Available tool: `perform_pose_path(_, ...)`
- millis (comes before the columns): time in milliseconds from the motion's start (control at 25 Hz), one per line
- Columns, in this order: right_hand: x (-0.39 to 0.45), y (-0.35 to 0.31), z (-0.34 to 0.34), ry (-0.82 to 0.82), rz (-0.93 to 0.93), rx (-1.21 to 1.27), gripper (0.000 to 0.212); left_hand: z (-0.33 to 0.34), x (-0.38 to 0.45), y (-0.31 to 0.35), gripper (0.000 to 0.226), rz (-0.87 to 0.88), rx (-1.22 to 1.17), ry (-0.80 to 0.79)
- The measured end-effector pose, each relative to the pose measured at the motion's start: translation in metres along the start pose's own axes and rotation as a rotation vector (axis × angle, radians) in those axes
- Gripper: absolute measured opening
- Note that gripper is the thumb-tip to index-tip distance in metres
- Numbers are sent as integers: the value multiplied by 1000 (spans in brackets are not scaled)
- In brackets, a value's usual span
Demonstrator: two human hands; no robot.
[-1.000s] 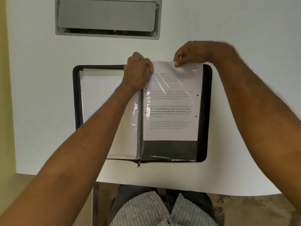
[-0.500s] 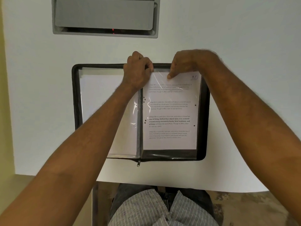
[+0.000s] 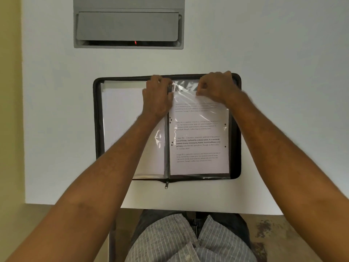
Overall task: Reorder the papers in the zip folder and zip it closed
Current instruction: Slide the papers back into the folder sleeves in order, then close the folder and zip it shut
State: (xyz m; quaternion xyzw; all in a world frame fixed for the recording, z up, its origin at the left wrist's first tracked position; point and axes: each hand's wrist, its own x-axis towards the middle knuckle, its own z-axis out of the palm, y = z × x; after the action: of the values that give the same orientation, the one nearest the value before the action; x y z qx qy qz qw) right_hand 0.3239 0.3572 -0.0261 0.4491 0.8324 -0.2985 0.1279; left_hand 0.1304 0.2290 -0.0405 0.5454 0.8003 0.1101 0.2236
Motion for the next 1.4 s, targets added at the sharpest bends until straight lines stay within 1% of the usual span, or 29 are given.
perform_pose_path(120, -20, -1, 14, 176, -8, 13, 16, -1, -38, -7, 37, -9, 40, -35)
perform_pose_path(200, -29, -2, 20, 290, -12, -22, 21, -1, -60, -16, 40, 23, 64, -59)
perform_pose_path(280, -39, -3, 31, 387, -21, -71, 33, -1, -78, -25, 43, 58, 121, -99)
perform_pose_path(320, -46, -3, 38, 417, -17, -76, 43, -2, -85, -28, 45, 73, 158, -125)
perform_pose_path(400, -64, -3, 52, 422, 22, -60, 71, -2, -97, -36, 50, 106, 231, -179)
perform_pose_path(440, -75, -3, 59, 417, 59, -36, 81, -3, -103, -41, 54, 111, 254, -205)
perform_pose_path(480, -88, -2, 67, 419, 99, -6, 85, -5, -110, -47, 56, 108, 262, -222)
perform_pose_path(520, -101, -3, 75, 420, 144, 28, 85, -6, -117, -54, 57, 99, 260, -234)
perform_pose_path(640, -140, -3, 102, 399, 303, 133, 73, -11, -136, -75, 59, 42, 243, -250)
perform_pose_path(680, -154, -3, 111, 377, 367, 176, 72, -14, -143, -82, 59, 24, 235, -250)
perform_pose_path(760, -178, -2, 128, 335, 483, 248, 76, -21, -154, -99, 58, -28, 228, -247)
perform_pose_path(840, -198, -4, 141, 334, 581, 282, 82, -29, -166, -114, 54, -84, 241, -198)
perform_pose_path(880, -205, -6, 147, 336, 635, 322, 85, -32, -172, -122, 52, -139, 243, -162)
perform_pose_path(920, -212, -8, 151, 340, 694, 377, 88, -34, -179, -129, 51, -232, 217, -136)
perform_pose_path(960, -218, -11, 155, 348, 746, 426, 89, -35, -185, -138, 53, -362, 153, -126)
perform_pose_path(1040, -228, -16, 162, 374, 789, 462, 89, -39, -193, -152, 66, -645, -42, -128)
perform_pose_path(1080, -231, -17, 164, 386, 794, 468, 88, -41, -195, -159, 70, -732, -120, -125)
perform_pose_path(1200, -233, -8, 162, 394, 847, 583, 83, -47, -193, -176, 65, -824, -314, -59)
perform_pose_path(1320, -232, 6, 159, 438, 886, 759, 70, -55, -188, -188, 67, -926, -630, -32)
perform_pose_path(1360, -232, 10, 158, 450, 880, 813, 65, -57, -187, -191, 62, -948, -746, -28)
perform_pose_path(1400, -233, 12, 158, 463, 872, 858, 59, -59, -188, -192, 52, -943, -829, -20)
